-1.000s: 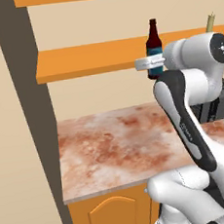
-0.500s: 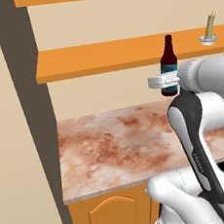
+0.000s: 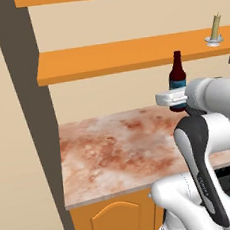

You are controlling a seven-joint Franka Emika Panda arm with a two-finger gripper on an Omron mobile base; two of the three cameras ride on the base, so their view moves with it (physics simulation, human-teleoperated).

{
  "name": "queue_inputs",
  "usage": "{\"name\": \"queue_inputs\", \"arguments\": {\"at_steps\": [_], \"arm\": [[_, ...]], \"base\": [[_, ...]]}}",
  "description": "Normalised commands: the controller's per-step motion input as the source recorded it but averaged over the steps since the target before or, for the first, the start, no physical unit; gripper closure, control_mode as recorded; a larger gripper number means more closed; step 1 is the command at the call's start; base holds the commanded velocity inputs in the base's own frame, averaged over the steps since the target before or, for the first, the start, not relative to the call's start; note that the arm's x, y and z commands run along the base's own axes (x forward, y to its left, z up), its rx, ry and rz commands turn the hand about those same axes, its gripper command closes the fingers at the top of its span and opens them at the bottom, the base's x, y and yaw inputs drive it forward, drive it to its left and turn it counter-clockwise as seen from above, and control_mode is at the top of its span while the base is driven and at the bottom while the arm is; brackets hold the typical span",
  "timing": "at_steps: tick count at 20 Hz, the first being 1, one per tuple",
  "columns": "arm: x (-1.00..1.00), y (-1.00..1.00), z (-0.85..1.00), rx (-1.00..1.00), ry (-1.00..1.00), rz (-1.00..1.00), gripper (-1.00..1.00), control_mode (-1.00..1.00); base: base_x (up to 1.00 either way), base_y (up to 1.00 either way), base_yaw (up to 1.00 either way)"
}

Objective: Get the candle and the beer from the cabinet and move them to the dining counter.

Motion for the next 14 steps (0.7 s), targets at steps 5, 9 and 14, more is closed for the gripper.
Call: {"name": "queue_inputs", "arguments": {"at_steps": [5, 9, 14], "arm": [[-0.01, 0.00, -0.02, 0.00, 0.00, 0.00, 1.00, -1.00], [0.00, 0.00, 0.00, 0.00, 0.00, 0.00, 1.00, -1.00], [0.00, 0.00, 0.00, 0.00, 0.00, 0.00, 1.00, -1.00]], "base": [[0.00, 0.00, 0.00], [0.00, 0.00, 0.00], [0.00, 0.00, 0.00]]}}
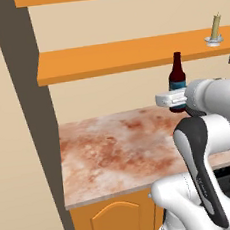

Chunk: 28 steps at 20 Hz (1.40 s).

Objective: Get the candle and the beer from the cabinet and move them to the dining counter.

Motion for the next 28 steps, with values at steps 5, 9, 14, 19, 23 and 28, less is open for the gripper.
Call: {"name": "queue_inputs", "arguments": {"at_steps": [5, 9, 14, 19, 23, 28], "arm": [[0.00, 0.00, 0.00, 0.00, 0.00, 0.00, 1.00, -1.00], [0.00, 0.00, 0.00, 0.00, 0.00, 0.00, 1.00, -1.00], [0.00, 0.00, 0.00, 0.00, 0.00, 0.00, 1.00, -1.00], [0.00, 0.00, 0.00, 0.00, 0.00, 0.00, 1.00, -1.00], [-0.08, 0.00, 0.00, 0.02, 0.00, 0.00, 1.00, -1.00], [-0.38, -0.01, 0.00, 0.04, -0.01, 0.00, 1.00, -1.00]], "base": [[0.00, 0.00, 0.00], [0.00, 0.00, 0.00], [0.00, 0.00, 0.00], [0.00, 0.00, 0.00], [0.00, 0.00, 0.00], [0.00, 0.00, 0.00]]}}
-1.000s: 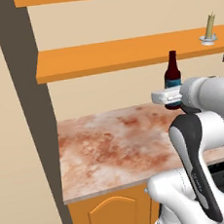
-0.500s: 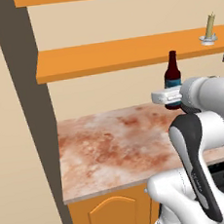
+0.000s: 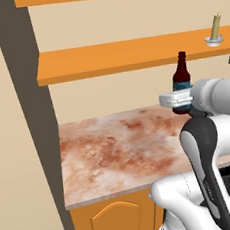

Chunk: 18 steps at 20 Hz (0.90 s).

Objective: Get the candle and the beer from the cabinet and move them to the dining counter.

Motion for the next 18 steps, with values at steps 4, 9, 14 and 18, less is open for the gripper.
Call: {"name": "queue_inputs", "arguments": {"at_steps": [4, 9, 14, 18], "arm": [[-0.46, -0.06, -0.03, 0.02, 0.00, 0.00, 1.00, -1.00], [-0.26, -0.03, -0.06, 0.00, 0.01, -0.06, 1.00, -1.00], [0.00, 0.00, -0.02, 0.00, 0.01, 0.00, 1.00, -1.00], [0.00, 0.00, 0.00, 0.00, 0.00, 0.00, 1.00, -1.00]], "base": [[0.00, 0.00, 0.00], [0.00, 0.00, 0.00], [0.00, 0.00, 0.00], [0.00, 0.00, 0.00]]}}
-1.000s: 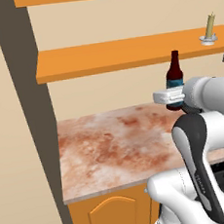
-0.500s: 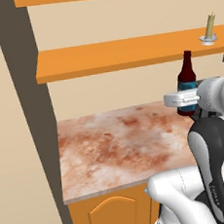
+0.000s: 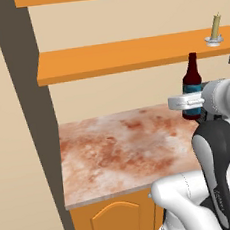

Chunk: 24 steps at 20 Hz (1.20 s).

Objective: Get the candle and the beer from the cabinet and move them to the dining counter.

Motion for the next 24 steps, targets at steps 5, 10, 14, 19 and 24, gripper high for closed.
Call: {"name": "queue_inputs", "arguments": {"at_steps": [5, 10, 14, 19, 24], "arm": [[0.00, 0.00, 0.00, 0.00, 0.00, 0.00, 1.00, -1.00], [0.00, 0.00, 0.00, 0.00, 0.00, 0.00, 1.00, -1.00], [0.00, 0.00, 0.00, 0.00, 0.00, 0.00, 1.00, 1.00], [0.00, 0.00, 0.00, 0.00, 0.00, 0.00, 1.00, 1.00], [0.00, 0.00, 0.00, 0.00, 0.00, 0.00, 1.00, 1.00]], "base": [[0.00, 0.00, 0.00], [0.00, 0.00, 0.00], [0.00, 0.00, 0.00], [0.00, 0.00, 0.00], [-0.55, -0.07, -0.12]]}}
